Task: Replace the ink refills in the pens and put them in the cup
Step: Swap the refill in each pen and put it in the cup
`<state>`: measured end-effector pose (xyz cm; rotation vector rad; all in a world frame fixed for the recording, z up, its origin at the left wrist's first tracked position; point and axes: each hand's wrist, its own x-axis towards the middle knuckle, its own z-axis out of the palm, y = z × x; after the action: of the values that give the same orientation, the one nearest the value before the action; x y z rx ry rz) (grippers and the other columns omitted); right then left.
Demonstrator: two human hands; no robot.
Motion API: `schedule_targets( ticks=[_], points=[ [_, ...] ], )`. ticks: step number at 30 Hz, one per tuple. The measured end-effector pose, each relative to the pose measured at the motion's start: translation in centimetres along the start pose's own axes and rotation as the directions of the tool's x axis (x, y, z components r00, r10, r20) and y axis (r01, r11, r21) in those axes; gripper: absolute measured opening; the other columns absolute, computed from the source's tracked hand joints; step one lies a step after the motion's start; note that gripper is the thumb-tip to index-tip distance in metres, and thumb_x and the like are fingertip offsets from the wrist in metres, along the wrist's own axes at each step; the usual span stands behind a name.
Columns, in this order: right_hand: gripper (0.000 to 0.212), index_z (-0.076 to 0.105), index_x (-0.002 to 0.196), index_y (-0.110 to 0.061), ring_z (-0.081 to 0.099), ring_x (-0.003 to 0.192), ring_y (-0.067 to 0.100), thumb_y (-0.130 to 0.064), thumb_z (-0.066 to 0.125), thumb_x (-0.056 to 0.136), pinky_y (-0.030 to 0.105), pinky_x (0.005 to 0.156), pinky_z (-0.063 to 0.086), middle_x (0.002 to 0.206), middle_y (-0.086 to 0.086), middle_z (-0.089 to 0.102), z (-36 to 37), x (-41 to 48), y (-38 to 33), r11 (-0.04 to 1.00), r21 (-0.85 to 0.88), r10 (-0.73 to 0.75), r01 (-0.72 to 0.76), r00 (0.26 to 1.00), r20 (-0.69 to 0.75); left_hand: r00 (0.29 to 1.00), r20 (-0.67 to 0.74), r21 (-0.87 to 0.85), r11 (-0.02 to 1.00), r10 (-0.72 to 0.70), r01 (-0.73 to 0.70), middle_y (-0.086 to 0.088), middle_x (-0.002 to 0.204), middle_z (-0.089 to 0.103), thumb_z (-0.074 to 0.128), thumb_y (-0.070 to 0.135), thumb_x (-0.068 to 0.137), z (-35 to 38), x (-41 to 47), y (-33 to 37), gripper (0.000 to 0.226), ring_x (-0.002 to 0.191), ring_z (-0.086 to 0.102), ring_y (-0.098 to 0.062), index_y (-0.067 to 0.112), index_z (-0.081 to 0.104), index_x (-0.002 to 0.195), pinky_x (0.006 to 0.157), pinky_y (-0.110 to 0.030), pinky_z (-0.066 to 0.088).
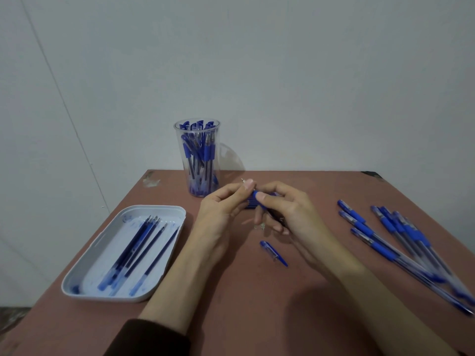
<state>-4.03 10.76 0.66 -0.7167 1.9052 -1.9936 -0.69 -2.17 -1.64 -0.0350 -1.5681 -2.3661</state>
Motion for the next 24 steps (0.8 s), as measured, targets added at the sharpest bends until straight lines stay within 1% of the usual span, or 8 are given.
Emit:
schedule_targets(
  ticks=[5,8,11,14,17,19,22,24],
  points=[
    [0.007,0.058,0.091,-0.006,0.025,0.036,0.008,-0.009,0.052,0.093,0.021,0.04,0.01,0.057,0.013,0.055,-0.3,0.3,0.1,0.981,0.141,0.125,-0.135,0.989,0.079,1.0,-0.02,-0.019,1.0,-0.022,0.022,-0.015,0.091,0.067,0.077,0.03,0.07,-0.6,0.3,-0.3,0.02,0.082,0.061,-0.023,0.013,0.075,0.082,0.096,-0.052,0.041],
    [0.008,0.059,0.089,-0.007,0.025,0.035,0.007,-0.01,0.052,0.092,0.023,0.042,0.009,0.057,0.013,0.055,-0.6,0.3,0.0,0.962,0.195,0.169,-0.192,0.977,0.129,0.999,0.001,-0.024,0.999,-0.035,0.035,-0.016,0.089,0.066,0.077,0.03,0.072,-0.6,0.3,-0.4,0.022,0.07,0.059,-0.023,0.012,0.075,0.084,0.083,-0.047,0.042],
    [0.011,0.06,0.085,-0.008,0.026,0.035,0.008,-0.01,0.051,0.093,0.022,0.041,0.011,0.056,0.012,0.055,-0.7,0.4,0.0,0.967,0.178,0.168,-0.181,0.982,0.084,1.0,-0.011,0.048,0.999,-0.013,0.013,-0.016,0.094,0.07,0.076,0.034,0.075,-0.2,0.2,-0.2,0.027,0.082,0.065,-0.027,0.013,0.074,0.092,0.088,-0.049,0.048],
    [0.012,0.059,0.085,-0.01,0.028,0.034,0.008,-0.011,0.051,0.093,0.02,0.039,0.013,0.055,0.009,0.055,-1.2,0.9,0.1,0.98,0.158,0.133,-0.12,0.988,-0.077,0.998,-0.052,0.288,0.958,0.028,-0.012,-0.002,0.105,0.071,0.07,0.027,0.079,0.1,0.2,-0.1,0.033,0.094,0.067,-0.011,0.018,0.067,0.111,0.075,-0.02,0.052],
    [0.01,0.059,0.085,-0.012,0.032,0.036,0.01,-0.015,0.053,0.094,0.02,0.039,0.018,0.056,0.006,0.057,-2.1,1.2,0.2,0.993,0.083,0.105,-0.087,0.965,-0.242,0.999,-0.017,0.543,0.839,0.034,-0.019,0.004,0.104,0.067,0.074,0.021,0.079,-0.2,0.2,-0.2,0.032,0.083,0.062,-0.006,0.026,0.064,0.109,0.067,-0.014,0.049],
    [0.011,0.059,0.084,-0.014,0.033,0.039,0.011,-0.016,0.054,0.093,0.023,0.042,0.021,0.056,0.005,0.059,-2.5,1.2,0.2,0.996,0.038,0.094,-0.087,0.947,-0.306,0.993,0.097,0.703,0.711,-0.061,-0.025,0.01,0.095,0.068,0.075,0.025,0.079,-0.7,0.0,0.1,0.025,0.078,0.059,0.004,0.03,0.068,0.102,0.07,-0.009,0.045],
    [0.011,0.06,0.083,-0.016,0.035,0.04,0.012,-0.017,0.055,0.093,0.025,0.045,0.022,0.056,0.003,0.06,-2.6,1.0,0.2,0.996,0.021,0.092,-0.09,0.939,-0.332,0.903,0.28,0.839,0.54,-0.327,-0.064,0.013,0.106,0.066,0.077,0.028,0.078,-1.1,-0.4,0.6,0.028,0.097,0.057,0.006,0.031,0.07,0.105,0.087,-0.007,0.04],
    [0.012,0.06,0.083,-0.016,0.035,0.04,0.012,-0.017,0.054,0.094,0.025,0.046,0.022,0.056,0.003,0.06,-2.6,1.0,0.1,0.995,0.023,0.098,-0.096,0.937,-0.336,0.871,0.328,0.882,0.449,-0.366,-0.144,0.007,0.112,0.062,0.079,0.027,0.076,-1.2,-0.5,0.4,0.027,0.102,0.052,0.005,0.03,0.073,0.102,0.091,-0.003,0.035]
  ],
)
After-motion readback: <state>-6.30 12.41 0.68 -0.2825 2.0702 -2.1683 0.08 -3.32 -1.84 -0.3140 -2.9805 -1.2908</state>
